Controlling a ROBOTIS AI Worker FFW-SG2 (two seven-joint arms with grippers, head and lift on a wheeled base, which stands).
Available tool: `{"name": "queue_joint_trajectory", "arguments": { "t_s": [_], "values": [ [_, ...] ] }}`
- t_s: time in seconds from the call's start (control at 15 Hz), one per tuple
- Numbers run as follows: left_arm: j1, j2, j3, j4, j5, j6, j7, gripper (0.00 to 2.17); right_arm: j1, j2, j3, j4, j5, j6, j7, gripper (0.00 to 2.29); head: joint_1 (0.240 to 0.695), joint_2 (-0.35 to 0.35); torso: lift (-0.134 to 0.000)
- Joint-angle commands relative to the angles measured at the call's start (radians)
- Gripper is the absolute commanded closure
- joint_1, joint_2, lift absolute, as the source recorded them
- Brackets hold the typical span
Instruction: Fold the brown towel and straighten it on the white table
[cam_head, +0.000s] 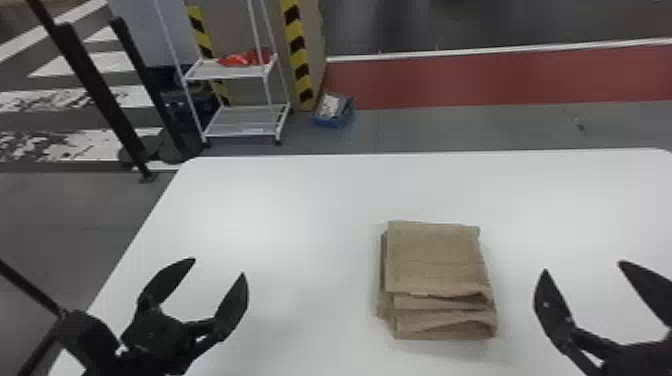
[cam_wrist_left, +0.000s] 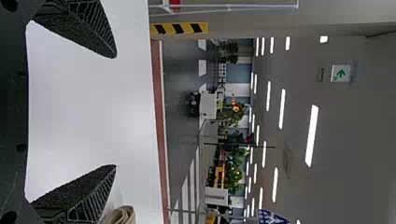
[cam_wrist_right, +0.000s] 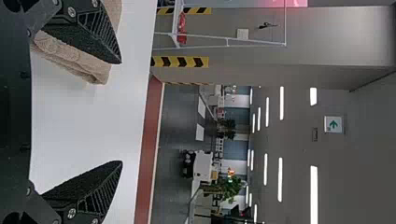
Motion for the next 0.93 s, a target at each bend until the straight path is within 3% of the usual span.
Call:
{"name": "queue_joint_trajectory", "arguments": {
  "t_s": [0.0, 0.87],
  "values": [
    [0.004, -0.003, -0.004, -0.001, 0.0, -0.003, 0.006, 0.03, 0.0, 0.004, 0.002, 0.003, 0.004, 0.0, 0.001, 0.13, 0.695, 0.175, -0.124],
    [0.004, -0.003, 0.005, -0.002, 0.024, -0.003, 0.02, 0.04, 0.002, 0.004, 0.036, 0.018, 0.021, -0.028, 0.003, 0.13, 0.695, 0.207, -0.124]
  ]
}}
